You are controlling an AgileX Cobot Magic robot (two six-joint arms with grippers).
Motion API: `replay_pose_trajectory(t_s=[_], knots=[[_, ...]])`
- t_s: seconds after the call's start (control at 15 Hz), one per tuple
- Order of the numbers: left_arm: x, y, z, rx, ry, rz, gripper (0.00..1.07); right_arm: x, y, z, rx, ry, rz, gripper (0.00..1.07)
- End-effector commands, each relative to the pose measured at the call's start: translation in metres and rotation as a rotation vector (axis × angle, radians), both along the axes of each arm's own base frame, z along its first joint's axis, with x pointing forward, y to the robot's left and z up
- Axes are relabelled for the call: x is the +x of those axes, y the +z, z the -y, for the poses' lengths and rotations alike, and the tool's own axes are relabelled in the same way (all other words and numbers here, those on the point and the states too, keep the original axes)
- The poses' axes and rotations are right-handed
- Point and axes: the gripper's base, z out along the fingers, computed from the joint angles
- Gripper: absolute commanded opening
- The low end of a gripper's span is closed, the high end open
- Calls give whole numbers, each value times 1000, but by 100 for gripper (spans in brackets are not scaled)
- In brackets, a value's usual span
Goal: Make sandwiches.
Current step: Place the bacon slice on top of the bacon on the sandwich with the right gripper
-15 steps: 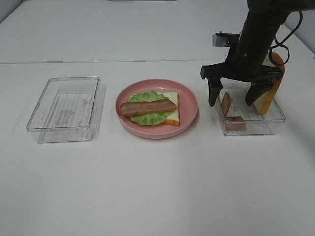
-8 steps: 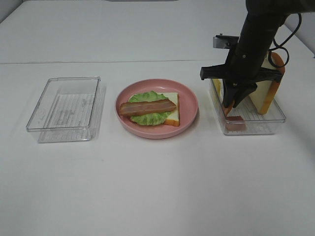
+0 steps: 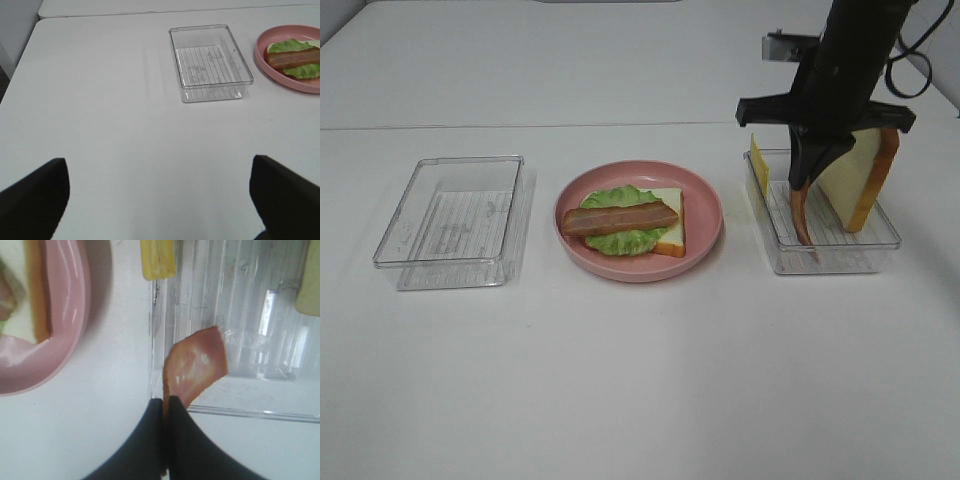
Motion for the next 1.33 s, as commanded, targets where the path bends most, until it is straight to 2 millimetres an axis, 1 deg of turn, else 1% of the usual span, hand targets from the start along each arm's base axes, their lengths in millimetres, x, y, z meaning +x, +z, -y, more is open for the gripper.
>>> replay_pose_trajectory(t_s=[0.07,0.13,0.2,0.27,0.33,0.4,0.47,0.53,0.6,0.67,0.73,0.87,0.93,1.0,1.13,1.2,1.27,1.33], knots=[[-2,0,0,0,-4,16,89,-11,32,-4,14,45,27,0],[-2,0,0,0,-4,16,89,-26,57,-20,31,93,74,0],[-2,0,0,0,-4,16,89,-30,63,-27,37,113,87,0],[-2,0,0,0,-4,16,89,-37,71,-43,49,150,108,0],[-2,0,0,0,-4,16,89,-44,78,-64,78,196,132,0],[-2,0,0,0,-4,16,89,-46,79,-72,98,207,141,0],[-2,0,0,0,-4,16,89,-51,81,-101,174,242,165,0],[-2,0,0,0,-4,16,89,-51,80,-117,223,256,167,0],[-2,0,0,0,-4,16,89,-50,78,-132,267,271,164,0],[-2,0,0,0,-4,16,89,-48,76,-140,288,281,162,0],[-2,0,0,0,-4,16,89,-41,71,-169,352,315,165,0],[-2,0,0,0,-4,16,89,-35,66,-188,384,335,166,0],[-2,0,0,0,-4,16,89,-31,59,-199,404,345,162,0],[-2,0,0,0,-4,16,89,-23,48,-211,427,349,153,0],[-2,0,0,0,-4,16,89,-15,38,-218,430,351,162,0],[-2,0,0,0,-4,16,89,-8,25,-222,426,348,163,0],[-2,0,0,0,-4,16,89,-2,15,-222,399,348,170,0],[-2,0,0,0,-4,16,89,0,11,-221,375,350,178,0]])
